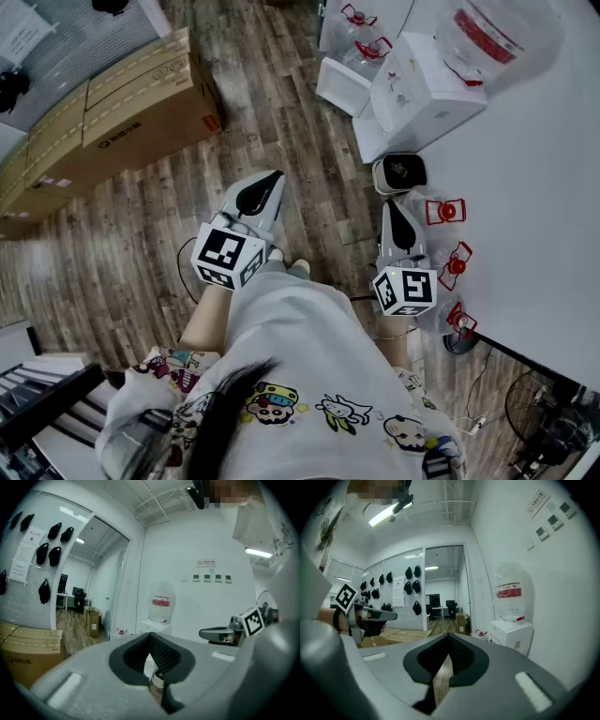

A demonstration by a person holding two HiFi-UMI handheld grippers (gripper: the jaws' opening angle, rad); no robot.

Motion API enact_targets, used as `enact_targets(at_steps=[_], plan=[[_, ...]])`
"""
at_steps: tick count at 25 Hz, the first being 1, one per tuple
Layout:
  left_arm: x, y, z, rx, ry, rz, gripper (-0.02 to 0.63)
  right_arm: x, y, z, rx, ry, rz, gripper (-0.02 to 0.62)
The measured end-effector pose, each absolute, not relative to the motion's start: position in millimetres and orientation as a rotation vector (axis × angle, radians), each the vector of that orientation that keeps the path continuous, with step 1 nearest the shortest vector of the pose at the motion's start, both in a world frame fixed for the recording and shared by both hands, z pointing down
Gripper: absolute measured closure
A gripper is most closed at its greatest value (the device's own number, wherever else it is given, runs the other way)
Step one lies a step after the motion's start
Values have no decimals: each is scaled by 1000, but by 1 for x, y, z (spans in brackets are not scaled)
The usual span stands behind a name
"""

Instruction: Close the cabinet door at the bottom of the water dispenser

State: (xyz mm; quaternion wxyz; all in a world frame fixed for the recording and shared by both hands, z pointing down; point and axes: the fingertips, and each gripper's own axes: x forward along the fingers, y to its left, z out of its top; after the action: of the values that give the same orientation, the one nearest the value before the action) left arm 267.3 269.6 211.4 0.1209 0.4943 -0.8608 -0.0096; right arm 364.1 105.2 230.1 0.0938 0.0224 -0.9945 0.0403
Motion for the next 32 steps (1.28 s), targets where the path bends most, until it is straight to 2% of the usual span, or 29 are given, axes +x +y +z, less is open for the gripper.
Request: enact_targets(at_steps=[10,19,24,32], plan=[[276,281,211,1381,-2558,-59,604,371,106,225,18,-3000,183,589],[252,282,216,1357,-2566,-87,538,341,110,230,-77,-2978,233,546],[212,280,227,1358,-2556,-100,517,298,110,232,-91,-2970,234,496],[102,266,225,1375,-2544,-79,492,193,103,234,-93,-2959,245,477]])
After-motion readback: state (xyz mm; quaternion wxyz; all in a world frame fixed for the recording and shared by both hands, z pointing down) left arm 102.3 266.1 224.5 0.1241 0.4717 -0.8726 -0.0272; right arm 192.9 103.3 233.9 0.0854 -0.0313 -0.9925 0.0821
